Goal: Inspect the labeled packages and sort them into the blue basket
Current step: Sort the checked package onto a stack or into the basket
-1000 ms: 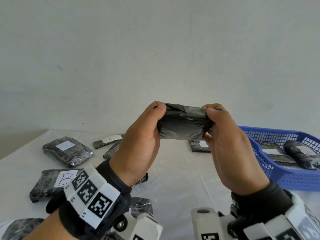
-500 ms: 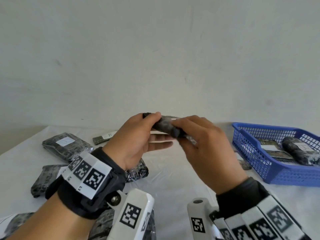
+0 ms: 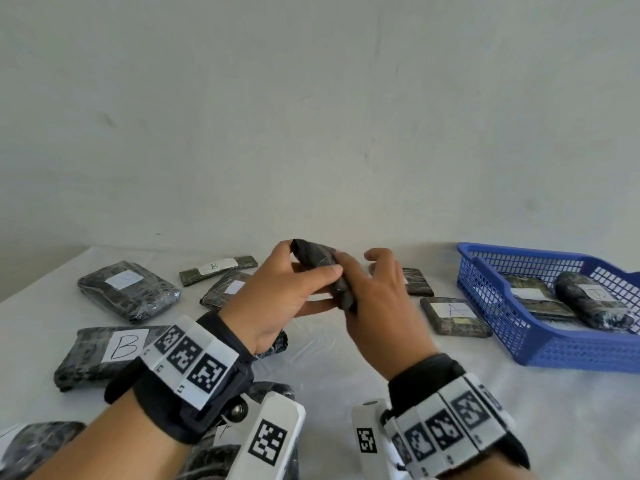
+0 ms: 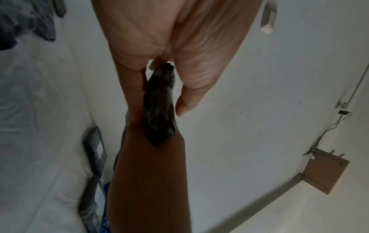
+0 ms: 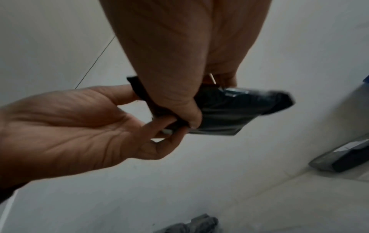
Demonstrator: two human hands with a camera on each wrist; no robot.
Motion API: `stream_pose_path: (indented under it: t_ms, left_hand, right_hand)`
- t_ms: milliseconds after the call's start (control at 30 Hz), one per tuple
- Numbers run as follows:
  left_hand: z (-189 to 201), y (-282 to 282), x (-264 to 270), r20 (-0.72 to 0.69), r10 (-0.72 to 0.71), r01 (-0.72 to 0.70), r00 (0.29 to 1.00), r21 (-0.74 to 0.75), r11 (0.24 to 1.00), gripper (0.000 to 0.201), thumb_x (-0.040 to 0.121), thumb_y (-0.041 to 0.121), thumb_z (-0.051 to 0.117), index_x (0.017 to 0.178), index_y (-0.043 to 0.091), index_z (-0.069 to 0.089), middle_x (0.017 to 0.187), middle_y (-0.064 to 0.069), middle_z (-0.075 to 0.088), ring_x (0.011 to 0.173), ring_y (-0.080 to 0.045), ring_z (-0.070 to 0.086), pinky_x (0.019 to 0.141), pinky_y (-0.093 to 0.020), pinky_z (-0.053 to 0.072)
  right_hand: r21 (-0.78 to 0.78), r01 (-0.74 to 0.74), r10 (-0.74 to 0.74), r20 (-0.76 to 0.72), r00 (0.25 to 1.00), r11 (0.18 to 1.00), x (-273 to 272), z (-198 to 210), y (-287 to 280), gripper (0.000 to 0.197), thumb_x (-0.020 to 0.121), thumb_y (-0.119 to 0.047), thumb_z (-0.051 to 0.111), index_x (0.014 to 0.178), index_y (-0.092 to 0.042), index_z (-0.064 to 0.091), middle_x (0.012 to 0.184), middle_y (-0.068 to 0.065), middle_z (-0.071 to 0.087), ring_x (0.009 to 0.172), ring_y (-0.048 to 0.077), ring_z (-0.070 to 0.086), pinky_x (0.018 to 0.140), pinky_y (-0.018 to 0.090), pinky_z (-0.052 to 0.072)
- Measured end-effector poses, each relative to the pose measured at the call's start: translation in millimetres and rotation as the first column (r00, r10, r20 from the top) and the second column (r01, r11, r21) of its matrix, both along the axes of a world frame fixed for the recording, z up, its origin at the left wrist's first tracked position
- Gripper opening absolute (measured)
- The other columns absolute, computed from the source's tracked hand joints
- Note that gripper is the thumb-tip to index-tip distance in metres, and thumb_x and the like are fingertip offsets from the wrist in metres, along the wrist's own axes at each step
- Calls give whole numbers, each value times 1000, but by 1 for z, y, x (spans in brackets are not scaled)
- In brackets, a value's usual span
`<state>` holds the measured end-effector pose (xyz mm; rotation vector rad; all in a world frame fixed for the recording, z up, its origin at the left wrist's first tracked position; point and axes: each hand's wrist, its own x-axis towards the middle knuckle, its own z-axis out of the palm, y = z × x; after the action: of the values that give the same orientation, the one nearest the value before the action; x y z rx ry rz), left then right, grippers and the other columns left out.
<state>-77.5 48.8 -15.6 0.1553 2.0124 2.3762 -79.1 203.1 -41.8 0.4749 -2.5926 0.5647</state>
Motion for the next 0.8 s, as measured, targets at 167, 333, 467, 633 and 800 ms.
stream_pose_path:
  t_ms: [167,333,467,633,800]
  left_hand:
    - [-9,4,-24,-8,182,-182,983,-84,980,46,92,-2,68,134,11,56,113,-17,74,97,-31,77,72,-45,65]
    - [4,-2,-69,-52,241,-245,969,-277,929,49,93,-5,65,134,17,47,115,-13,69,91,-31,76,71,-46,66]
    - [3,9,-117,1,190,-171,982,-432,885,51,93,-7,63,139,8,48,120,-19,66,95,-38,74,73,-54,65]
    - [-13,27,-164,83,145,-88,986,-484,871,22,91,-11,61,102,9,58,113,-19,67,98,-38,72,71,-55,64]
    - [-44,47,-196,-32,105,-100,994,-669,737,8,90,-1,65,92,7,67,99,-17,74,97,-40,73,84,-52,62]
  right_hand:
    - [156,-123,94,184,978,980,-21,14,7,89,91,-10,65,166,-21,17,152,12,29,139,31,31,122,41,30]
    - [178,-16,-66,443,894,984,-84,23,60,77,99,-29,60,165,-24,21,161,10,31,149,30,31,122,43,32]
    - [364,33,-250,567,785,931,-131,-4,83,58,108,-43,47,161,-22,36,160,13,43,145,34,45,117,40,38]
    - [494,35,-356,574,737,869,-158,-13,102,51,115,-38,26,163,-22,32,170,8,31,153,32,34,124,41,29]
    - [588,78,-452,525,721,805,-171,-13,126,51,109,-44,41,141,-9,59,142,12,61,127,30,59,108,39,46]
